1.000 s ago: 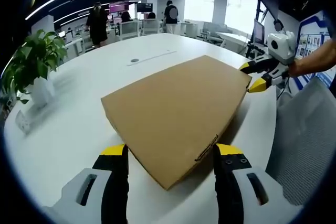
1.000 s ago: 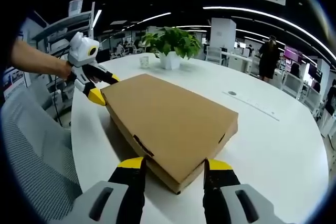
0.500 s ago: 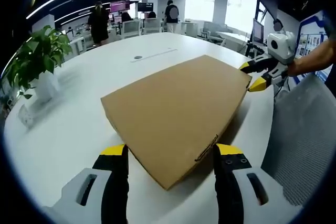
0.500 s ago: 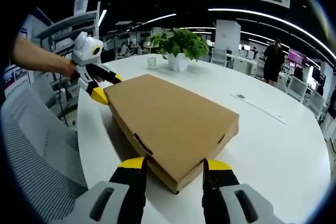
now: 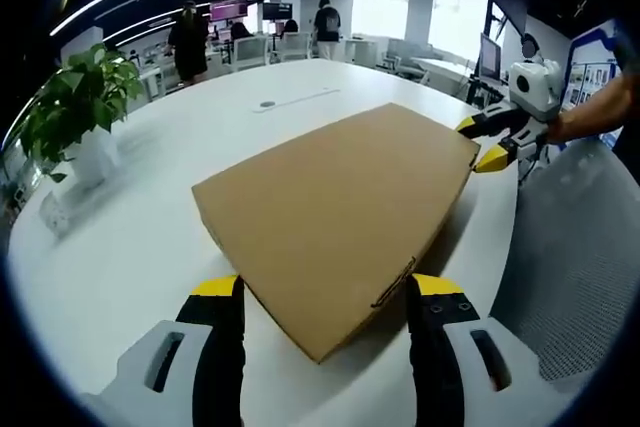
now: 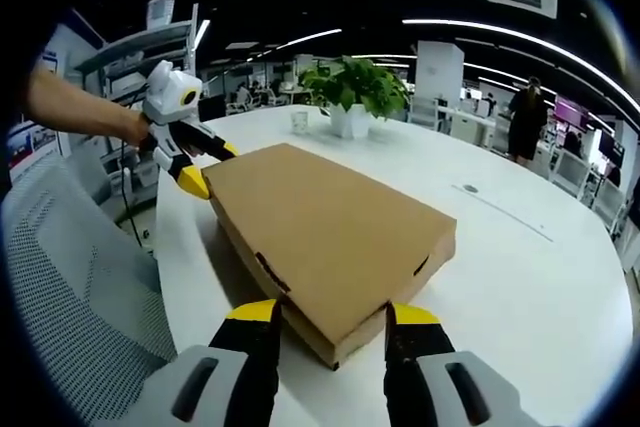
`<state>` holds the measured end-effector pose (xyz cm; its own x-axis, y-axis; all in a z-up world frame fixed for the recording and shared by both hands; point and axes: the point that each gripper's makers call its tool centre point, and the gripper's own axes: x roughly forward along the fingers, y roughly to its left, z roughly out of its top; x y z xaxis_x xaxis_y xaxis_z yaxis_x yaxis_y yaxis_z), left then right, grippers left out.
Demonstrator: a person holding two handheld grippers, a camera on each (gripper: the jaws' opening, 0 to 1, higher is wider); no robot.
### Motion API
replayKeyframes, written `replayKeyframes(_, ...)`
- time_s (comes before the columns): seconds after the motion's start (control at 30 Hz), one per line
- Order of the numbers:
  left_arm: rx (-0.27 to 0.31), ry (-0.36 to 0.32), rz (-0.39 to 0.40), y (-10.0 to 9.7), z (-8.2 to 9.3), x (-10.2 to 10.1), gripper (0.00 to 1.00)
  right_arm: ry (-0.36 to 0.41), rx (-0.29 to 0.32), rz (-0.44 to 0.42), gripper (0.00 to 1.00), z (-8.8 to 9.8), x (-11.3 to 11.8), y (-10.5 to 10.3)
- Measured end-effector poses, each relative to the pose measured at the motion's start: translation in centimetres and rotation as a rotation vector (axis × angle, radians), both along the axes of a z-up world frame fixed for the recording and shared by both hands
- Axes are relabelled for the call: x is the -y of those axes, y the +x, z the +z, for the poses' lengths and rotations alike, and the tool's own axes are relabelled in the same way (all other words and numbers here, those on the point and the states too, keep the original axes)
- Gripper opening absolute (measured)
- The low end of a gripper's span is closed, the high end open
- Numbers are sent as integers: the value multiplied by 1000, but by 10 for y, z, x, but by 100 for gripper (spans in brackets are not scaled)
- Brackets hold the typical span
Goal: Operate the shoe box by opening the lid, removing the specified soft item, and placing it in the target area until the item is outside and the box remains undamaged.
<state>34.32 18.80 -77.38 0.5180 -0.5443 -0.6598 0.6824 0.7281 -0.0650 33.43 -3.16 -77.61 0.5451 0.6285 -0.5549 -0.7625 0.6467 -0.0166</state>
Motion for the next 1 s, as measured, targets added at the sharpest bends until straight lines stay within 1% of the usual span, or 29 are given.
replayKeyframes(0.23, 8, -3, 3, 0, 0, 0, 68, -3, 3, 5, 39, 0, 1, 1)
replayKeyframes(0.37, 20, -9, 10, 0, 0, -1, 69, 9, 12, 1, 39, 0, 2, 0)
replayKeyframes(0.6, 45, -1, 16, -2, -2, -1, 70, 0, 28, 13, 41, 0, 1, 0)
replayKeyframes(0.77, 47, -1, 34, -4, -4, -4, 67, -7, 35, 13, 40, -2, 1, 1)
replayKeyframes(0.87, 46, -18, 54, -6, -5, -6, 65, -12, 33, 12, 40, -3, 2, 1)
replayKeyframes(1.0, 54, -25, 63, -7, -4, -5, 61, -16, 29, 8, 40, -5, 2, 1)
